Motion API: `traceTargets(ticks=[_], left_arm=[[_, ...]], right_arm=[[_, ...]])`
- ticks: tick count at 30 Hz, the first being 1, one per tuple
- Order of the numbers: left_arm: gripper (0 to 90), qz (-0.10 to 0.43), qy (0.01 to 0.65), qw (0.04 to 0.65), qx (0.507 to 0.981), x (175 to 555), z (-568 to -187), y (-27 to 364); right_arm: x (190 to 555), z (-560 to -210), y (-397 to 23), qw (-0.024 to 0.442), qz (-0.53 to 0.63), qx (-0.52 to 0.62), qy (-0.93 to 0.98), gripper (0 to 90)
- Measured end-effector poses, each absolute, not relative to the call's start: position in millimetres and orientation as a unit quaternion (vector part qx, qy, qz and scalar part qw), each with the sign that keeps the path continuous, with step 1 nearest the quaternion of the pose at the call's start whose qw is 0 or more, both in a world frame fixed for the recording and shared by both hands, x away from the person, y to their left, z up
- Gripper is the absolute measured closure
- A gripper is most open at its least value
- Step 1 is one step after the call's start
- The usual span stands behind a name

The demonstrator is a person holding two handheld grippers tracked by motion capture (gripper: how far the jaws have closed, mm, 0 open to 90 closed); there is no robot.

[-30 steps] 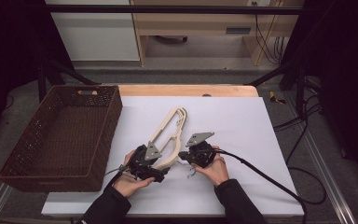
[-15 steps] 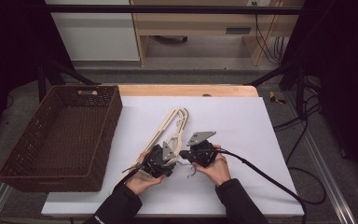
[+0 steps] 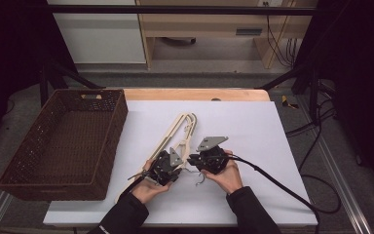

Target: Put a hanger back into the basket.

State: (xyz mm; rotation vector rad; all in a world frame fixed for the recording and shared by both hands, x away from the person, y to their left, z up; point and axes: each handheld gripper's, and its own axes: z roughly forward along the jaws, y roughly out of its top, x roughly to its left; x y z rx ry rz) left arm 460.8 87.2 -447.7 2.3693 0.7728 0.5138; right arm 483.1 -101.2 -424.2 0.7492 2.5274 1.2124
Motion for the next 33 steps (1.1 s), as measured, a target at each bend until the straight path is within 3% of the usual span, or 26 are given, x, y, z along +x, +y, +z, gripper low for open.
traceTargets(ticks=[6, 13, 23, 33], left_arm=[[73.6, 0.195, 0.293, 0.302, 0.886, 457.6, -436.3, 96.2], [76.2, 0.201, 0.306, 0.316, 0.875, 455.9, -420.2, 113.4], [80.1, 0.219, 0.330, 0.321, 0.860, 458.1, -403.4, 136.4], [85.0, 0.236, 0.379, 0.330, 0.832, 465.8, -389.0, 172.8]], right_arm=[[470.5, -385.5, -123.5, 0.165, 0.484, 0.261, 0.819, 53.6], [461.0, -362.0, -173.4, 0.211, 0.518, 0.319, 0.765, 37.0], [459.3, -383.8, -215.8, 0.213, 0.507, 0.391, 0.738, 20.8], [457.9, -382.8, -219.3, 0.213, 0.513, 0.391, 0.733, 15.4]])
